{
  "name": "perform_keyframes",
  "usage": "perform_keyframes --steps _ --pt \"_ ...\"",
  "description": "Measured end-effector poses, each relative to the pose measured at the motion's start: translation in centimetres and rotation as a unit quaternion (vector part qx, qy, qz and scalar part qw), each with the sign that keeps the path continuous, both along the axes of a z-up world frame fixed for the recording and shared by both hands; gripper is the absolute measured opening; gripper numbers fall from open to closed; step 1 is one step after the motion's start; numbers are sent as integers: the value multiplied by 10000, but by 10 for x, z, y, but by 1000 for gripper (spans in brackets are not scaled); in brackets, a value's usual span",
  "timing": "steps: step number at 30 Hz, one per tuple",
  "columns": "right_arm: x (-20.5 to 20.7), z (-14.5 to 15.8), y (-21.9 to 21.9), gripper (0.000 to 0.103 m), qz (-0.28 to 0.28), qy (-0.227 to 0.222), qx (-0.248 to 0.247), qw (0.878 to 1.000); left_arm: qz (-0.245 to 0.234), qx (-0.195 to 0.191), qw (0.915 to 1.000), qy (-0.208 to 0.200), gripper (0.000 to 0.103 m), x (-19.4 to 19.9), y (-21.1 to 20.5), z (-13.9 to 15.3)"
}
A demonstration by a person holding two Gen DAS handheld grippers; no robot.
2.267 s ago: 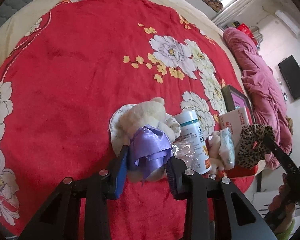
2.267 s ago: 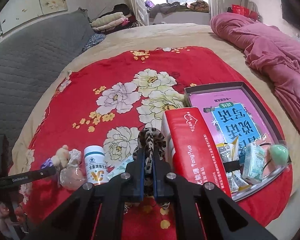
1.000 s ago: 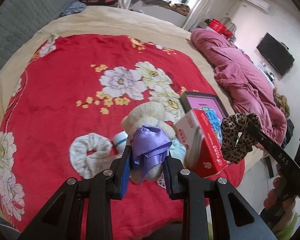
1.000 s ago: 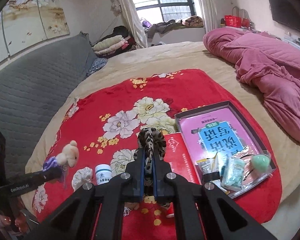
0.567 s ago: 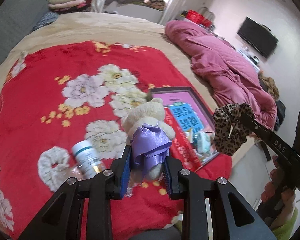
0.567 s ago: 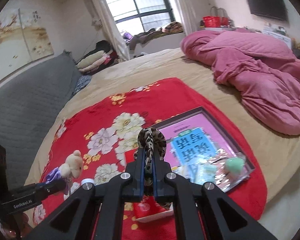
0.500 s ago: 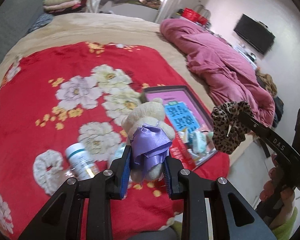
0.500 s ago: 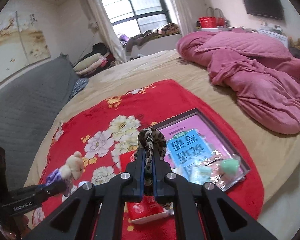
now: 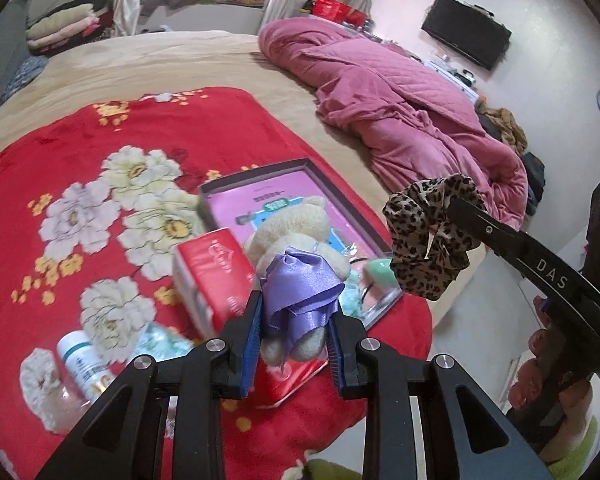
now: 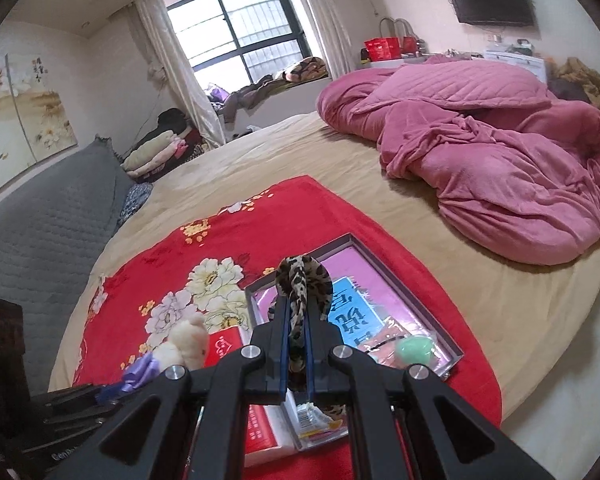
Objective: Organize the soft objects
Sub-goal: 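Carry the teddy bear and leopard scrunchie over the pink tray with both tools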
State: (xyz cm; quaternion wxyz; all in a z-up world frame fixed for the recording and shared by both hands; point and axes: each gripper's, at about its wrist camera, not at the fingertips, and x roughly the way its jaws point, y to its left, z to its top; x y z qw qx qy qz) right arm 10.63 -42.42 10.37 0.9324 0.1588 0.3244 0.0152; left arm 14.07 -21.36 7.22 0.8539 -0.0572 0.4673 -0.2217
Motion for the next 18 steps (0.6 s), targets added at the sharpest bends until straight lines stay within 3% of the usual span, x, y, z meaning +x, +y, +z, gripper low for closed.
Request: perform_keyframes --steps 18 --pt "13 -30 -45 6 -379 220 96 9990 -365 404 9978 392 29 34 -68 -53"
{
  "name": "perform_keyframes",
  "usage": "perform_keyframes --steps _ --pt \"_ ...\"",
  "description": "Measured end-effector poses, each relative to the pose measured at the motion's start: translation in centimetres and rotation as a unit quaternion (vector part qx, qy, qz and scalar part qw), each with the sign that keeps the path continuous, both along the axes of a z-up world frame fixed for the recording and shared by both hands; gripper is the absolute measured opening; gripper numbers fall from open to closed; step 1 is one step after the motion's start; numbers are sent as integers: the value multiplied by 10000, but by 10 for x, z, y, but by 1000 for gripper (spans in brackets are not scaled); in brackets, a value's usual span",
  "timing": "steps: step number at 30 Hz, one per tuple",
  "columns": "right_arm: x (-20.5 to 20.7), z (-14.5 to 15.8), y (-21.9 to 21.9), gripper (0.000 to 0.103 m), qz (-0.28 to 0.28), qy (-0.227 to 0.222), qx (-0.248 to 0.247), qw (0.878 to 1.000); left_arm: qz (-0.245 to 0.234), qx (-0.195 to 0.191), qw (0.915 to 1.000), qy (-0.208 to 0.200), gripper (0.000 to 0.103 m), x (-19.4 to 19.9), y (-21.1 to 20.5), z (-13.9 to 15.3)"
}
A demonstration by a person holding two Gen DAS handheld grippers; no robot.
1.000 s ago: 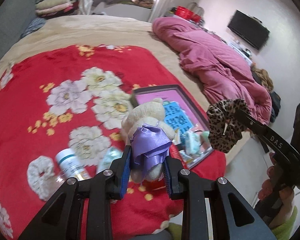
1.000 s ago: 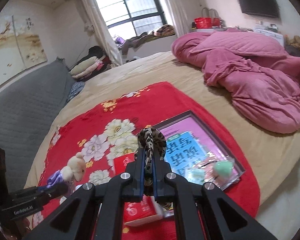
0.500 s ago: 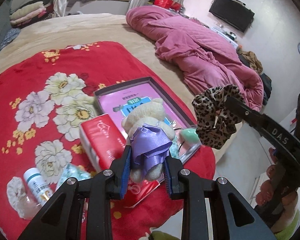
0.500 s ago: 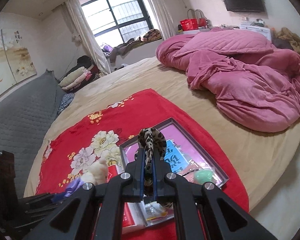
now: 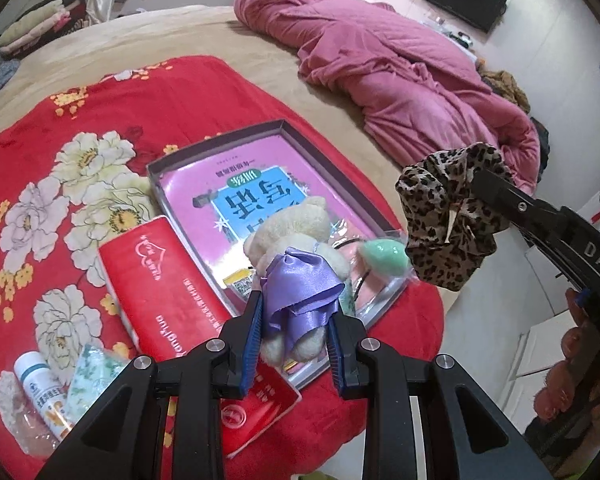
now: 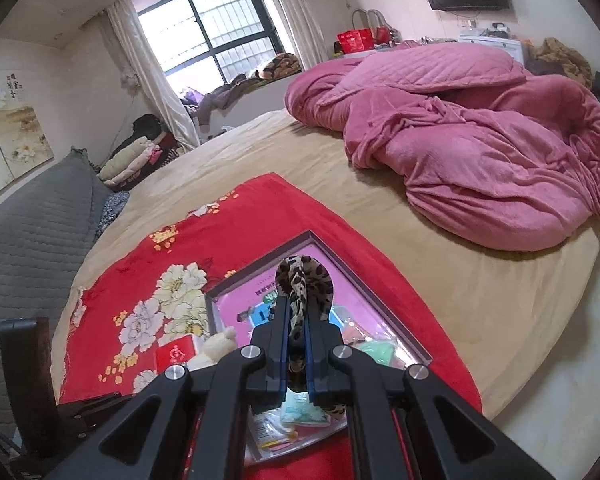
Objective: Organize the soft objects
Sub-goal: 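Carry the teddy bear and leopard scrunchie over the pink tray with both tools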
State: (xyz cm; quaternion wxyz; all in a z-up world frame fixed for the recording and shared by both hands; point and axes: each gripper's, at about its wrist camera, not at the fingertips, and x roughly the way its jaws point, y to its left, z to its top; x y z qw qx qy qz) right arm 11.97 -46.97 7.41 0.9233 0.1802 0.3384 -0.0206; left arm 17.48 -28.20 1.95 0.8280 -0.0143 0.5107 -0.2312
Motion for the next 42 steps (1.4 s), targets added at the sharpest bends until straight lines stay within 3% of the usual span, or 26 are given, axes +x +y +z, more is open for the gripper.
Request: perform_keyframes --steps 21,30,35,42 --pt "29 -52 -5 6 127 560 -33 9983 -165 311 9987 376 30 24 -35 -53" --pt "49 -78 1 6 314 839 -85 9959 -198 339 9984 398 30 26 -37 -57" --pt "60 -95 3 6 210 1062 -421 9932 -192 336 9984 422 30 26 -36 -59" --pt "69 -109 -3 7 107 1233 -505 9910 -192 324 9983 448 30 27 -36 -59"
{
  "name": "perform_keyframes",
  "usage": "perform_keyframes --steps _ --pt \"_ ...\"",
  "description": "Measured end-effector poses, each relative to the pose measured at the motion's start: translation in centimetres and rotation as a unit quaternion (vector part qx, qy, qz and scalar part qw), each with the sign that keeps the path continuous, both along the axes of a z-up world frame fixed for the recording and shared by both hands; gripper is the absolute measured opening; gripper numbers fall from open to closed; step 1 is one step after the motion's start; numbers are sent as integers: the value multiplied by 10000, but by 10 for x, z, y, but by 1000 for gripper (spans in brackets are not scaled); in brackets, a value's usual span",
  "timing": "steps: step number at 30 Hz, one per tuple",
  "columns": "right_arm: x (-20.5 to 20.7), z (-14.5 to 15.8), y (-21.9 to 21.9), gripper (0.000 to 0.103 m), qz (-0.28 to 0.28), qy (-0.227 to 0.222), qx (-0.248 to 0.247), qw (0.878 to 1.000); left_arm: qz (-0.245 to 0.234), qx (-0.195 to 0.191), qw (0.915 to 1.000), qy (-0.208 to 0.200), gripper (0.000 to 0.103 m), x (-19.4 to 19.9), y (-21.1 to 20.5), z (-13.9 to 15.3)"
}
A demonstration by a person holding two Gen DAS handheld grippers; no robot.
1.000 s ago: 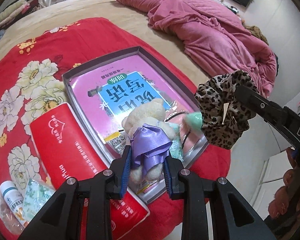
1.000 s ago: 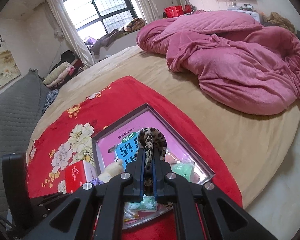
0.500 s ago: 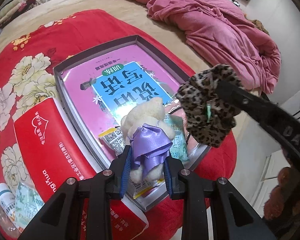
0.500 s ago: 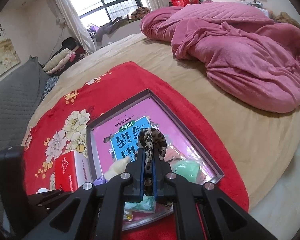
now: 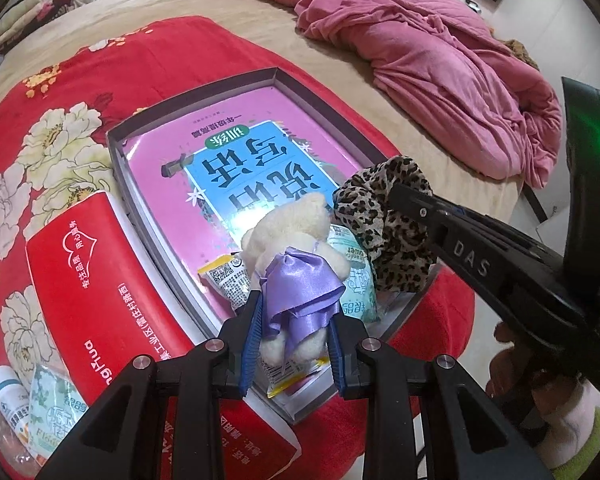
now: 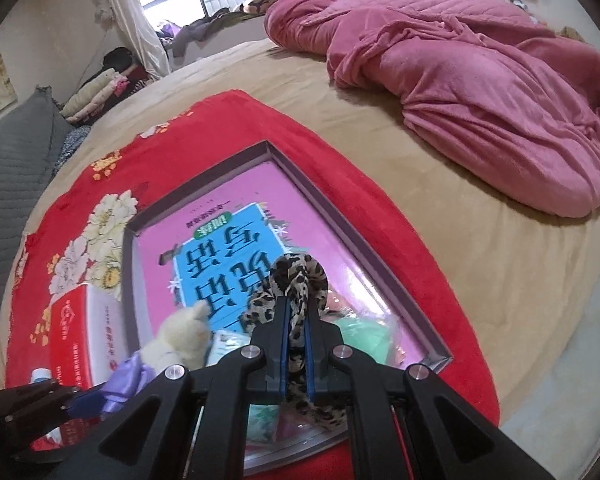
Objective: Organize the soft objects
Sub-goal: 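Carry the teddy bear and leopard scrunchie over the pink tray with both tools, then open the right tool to drop the leopard scrunchie into the tray, then lower the teddy bear into the tray and open the left tool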
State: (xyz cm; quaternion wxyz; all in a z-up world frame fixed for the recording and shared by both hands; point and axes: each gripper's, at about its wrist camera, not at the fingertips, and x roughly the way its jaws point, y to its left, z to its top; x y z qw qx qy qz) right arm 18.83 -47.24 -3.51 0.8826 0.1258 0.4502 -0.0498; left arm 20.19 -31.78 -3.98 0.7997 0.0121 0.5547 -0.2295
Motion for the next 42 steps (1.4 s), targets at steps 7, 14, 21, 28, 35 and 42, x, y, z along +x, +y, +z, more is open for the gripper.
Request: perform_keyframes --steps 7,14,21,28,35,42 --pt "7 8 -3 7 30 -34 -123 9999 7 -8 10000 30 30 2 -1 0" --pt "0 23 -6 45 -61 -314 -191 9993 18 -5 10000 41 30 3 -3 -1" --pt "-27 39 -20 50 -373 -509 83 9980 69 -15 10000 43 30 7 -2 0" --pt "-56 52 -19 50 -443 -621 70 9971 68 74 9999 65 32 10 -9 -5" --pt "-57 51 -18 50 -428 -509 71 9978 18 139 9999 97 33 10 -16 -9" --pt "-57 50 -16 50 -421 -427 115 9981 11 175 9998 111 33 18 -19 -9"
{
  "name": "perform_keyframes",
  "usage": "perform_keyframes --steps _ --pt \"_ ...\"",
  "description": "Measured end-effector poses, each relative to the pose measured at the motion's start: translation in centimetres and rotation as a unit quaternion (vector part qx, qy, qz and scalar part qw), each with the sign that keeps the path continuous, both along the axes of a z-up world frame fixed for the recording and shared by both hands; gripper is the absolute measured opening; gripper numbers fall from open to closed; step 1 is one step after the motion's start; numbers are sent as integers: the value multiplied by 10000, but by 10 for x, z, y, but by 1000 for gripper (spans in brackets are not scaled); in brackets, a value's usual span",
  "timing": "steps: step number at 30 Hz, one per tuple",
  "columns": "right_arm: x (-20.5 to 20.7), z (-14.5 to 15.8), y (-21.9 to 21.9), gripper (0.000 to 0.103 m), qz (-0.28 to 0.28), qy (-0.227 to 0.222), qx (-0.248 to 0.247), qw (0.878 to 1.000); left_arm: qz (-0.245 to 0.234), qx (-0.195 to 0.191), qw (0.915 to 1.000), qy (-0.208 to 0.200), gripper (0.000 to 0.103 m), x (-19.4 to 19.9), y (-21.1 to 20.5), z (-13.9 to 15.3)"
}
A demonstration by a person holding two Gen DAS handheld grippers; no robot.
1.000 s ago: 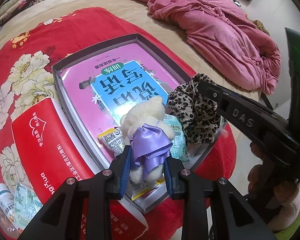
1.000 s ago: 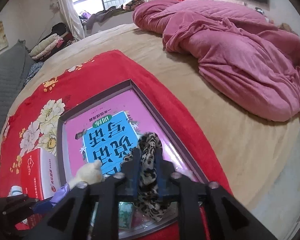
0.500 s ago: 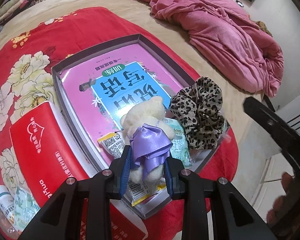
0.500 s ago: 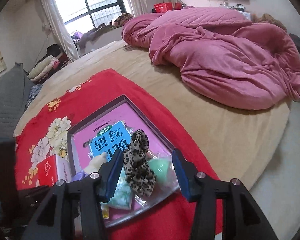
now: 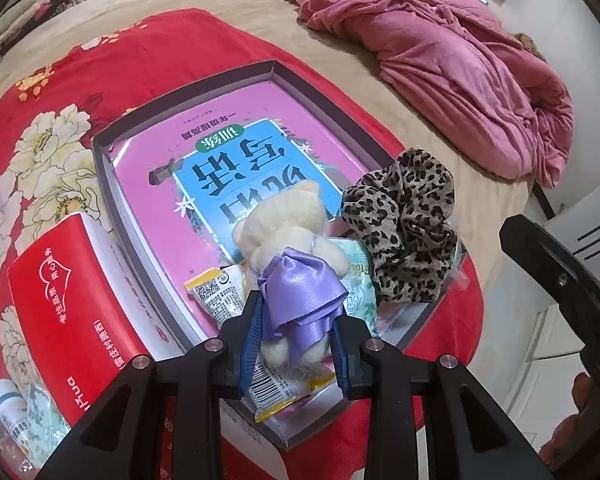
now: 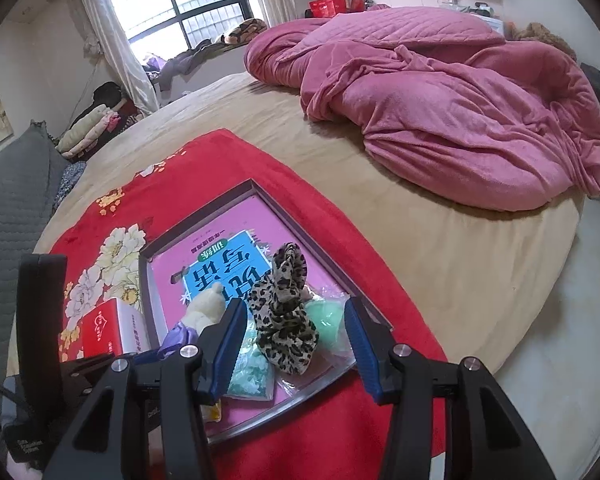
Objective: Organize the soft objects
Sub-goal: 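Lower the teddy bear into the tray and open the left tool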
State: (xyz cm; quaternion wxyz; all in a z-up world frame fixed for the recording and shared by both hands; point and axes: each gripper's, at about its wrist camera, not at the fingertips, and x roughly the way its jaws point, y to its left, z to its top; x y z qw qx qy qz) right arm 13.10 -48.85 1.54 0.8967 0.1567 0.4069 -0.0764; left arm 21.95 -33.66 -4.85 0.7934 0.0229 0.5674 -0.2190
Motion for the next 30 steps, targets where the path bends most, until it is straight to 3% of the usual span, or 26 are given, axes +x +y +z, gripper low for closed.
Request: perform_keyframes --steps 15,30 --pt "-5 9 0 54 -35 -15 -45 10000 49 -61 10000 -27 42 -4 6 6" --pt "-11 14 3 57 -87 -6 -38 10000 46 -151 9998 -88 64 -12 20 19"
